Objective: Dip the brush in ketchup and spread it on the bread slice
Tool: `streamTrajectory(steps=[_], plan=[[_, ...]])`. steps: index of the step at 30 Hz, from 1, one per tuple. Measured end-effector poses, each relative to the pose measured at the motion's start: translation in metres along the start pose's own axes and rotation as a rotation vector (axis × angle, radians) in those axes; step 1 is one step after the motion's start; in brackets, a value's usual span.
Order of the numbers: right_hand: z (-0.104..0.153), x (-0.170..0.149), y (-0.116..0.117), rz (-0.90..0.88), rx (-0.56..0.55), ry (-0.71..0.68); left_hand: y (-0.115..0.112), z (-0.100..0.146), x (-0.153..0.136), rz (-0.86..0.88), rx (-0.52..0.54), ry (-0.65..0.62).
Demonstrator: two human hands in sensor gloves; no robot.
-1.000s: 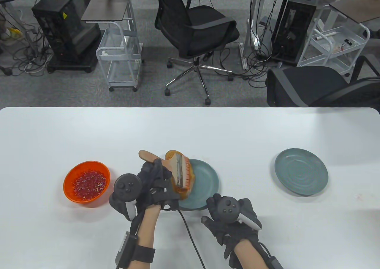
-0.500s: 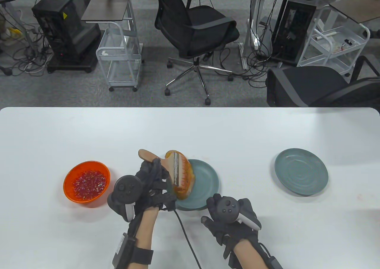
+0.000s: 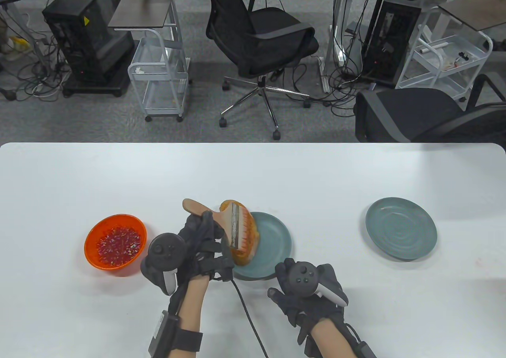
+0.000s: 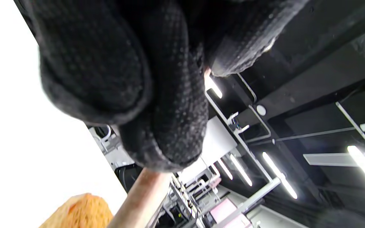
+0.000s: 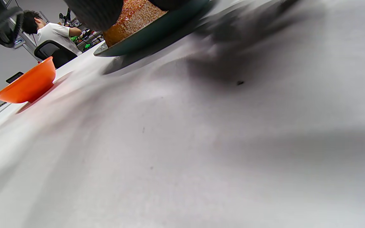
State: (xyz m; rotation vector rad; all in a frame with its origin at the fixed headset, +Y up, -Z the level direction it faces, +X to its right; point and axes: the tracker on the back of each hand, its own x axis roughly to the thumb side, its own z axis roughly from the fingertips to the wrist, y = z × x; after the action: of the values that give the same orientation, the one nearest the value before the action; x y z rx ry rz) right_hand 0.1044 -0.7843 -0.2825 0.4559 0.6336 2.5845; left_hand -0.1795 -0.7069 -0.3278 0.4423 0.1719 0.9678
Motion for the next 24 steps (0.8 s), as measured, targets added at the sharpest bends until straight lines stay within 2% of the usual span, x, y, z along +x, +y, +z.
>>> streamTrajectory(steps=[3,5,9,11,15,16,19,21,24], plan=[[0.0,0.0,0.001,-0.001,-0.004,-0.001,-0.002,-0.001,-0.003,-0.02,-0.006,0.021],[0.0,0.0,0.001,0.003,-0.003,-0.001,0.007,-0.001,-0.004,-0.063,0.058,0.033],[0.0,-0.001,0.0,-0.013,-0.001,-0.002,0.022,-0.004,-0.003,-0.108,0.142,-0.03],[-0.001,-0.001,0.0,-0.02,-0.001,0.001,0.019,-0.003,-0.003,-0.066,0.116,-0.021],[-0.001,0.001,0.001,-0.002,-0.003,0.002,0.0,-0.001,-0.006,0.016,0.003,0.034],[-0.001,0.0,0.001,-0.007,-0.003,0.002,-0.002,-0.001,-0.007,0.015,0.006,0.042],[-0.001,-0.001,0.001,-0.021,-0.002,0.001,0.006,-0.003,-0.007,-0.052,0.047,0.045],[-0.001,-0.001,0.0,-0.017,-0.002,0.0,0.016,-0.003,-0.005,-0.113,0.123,0.012],[-0.001,0.0,0.0,-0.014,0.0,0.0,0.024,-0.003,-0.002,-0.104,0.183,-0.014]])
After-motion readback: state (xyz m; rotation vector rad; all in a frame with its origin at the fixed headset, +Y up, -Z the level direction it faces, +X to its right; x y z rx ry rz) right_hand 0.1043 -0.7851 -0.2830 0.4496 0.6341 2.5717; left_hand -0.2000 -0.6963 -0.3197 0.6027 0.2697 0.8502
